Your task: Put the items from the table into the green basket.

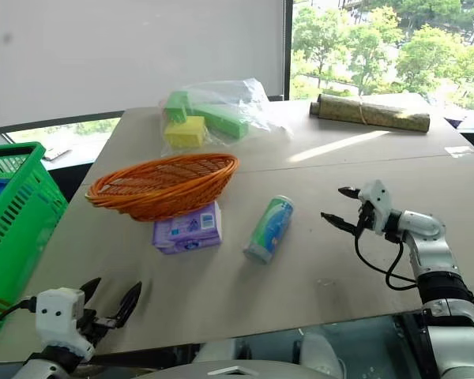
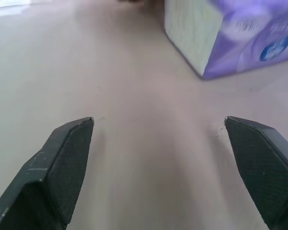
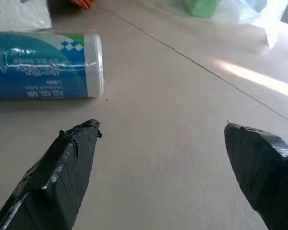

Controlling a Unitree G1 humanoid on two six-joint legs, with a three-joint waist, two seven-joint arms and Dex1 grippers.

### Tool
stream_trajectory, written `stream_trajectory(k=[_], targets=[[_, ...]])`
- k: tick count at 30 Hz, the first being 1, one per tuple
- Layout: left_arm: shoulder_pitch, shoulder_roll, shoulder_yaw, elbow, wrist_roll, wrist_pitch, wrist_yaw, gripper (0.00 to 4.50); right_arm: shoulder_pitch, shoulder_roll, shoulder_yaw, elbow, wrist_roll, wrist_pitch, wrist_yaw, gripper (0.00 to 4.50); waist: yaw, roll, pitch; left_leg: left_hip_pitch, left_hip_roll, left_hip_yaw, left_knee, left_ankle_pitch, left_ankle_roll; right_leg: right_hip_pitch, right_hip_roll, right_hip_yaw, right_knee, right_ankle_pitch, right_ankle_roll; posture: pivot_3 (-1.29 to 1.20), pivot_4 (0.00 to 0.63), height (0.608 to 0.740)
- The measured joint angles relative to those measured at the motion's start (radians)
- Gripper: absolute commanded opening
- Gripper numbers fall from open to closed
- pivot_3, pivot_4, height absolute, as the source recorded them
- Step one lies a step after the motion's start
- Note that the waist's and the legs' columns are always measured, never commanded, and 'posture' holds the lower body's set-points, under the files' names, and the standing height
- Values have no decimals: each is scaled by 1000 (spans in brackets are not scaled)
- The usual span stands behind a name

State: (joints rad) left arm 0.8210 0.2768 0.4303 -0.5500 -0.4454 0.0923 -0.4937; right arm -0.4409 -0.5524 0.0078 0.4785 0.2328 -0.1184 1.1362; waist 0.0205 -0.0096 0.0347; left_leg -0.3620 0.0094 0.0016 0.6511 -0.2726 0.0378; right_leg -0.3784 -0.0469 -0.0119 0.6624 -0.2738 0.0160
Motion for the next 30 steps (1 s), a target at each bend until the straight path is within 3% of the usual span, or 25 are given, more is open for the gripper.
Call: stream_trajectory(k=[4,9,15,29,30], targets=[[92,26,96,-149,-169,3,-67,4489,-116,46,98,-97,2,52,83,4500,18,0,1,0,1,-1,0,0,0,0,1,-1,0,-2,-4,239,0,740],[212,45,194,-245,-273,3,-128,4489,-263,125,168,-148,14,96,141,4500,59,-1,4,-2,1,-3,0,0,0,-1,1,-3,-1,-2,-4,283,0,740],[250,7,229,-283,-286,-11,-133,4489,-385,159,194,-179,32,115,194,4500,106,-2,5,-4,0,-4,0,0,0,-1,1,-5,-3,-2,-4,310,0,740],[324,-32,220,-337,-265,-59,-211,4489,-525,242,375,-16,-199,50,153,4500,115,-2,7,-5,1,-5,0,0,-1,-2,7,-6,-3,-3,-4,351,0,740],[325,-33,219,-340,-270,-61,-221,4499,-525,249,377,-12,-204,50,152,4246,116,-2,8,-5,1,-5,0,0,-1,-2,7,-6,-3,-3,-4,351,0,740]])
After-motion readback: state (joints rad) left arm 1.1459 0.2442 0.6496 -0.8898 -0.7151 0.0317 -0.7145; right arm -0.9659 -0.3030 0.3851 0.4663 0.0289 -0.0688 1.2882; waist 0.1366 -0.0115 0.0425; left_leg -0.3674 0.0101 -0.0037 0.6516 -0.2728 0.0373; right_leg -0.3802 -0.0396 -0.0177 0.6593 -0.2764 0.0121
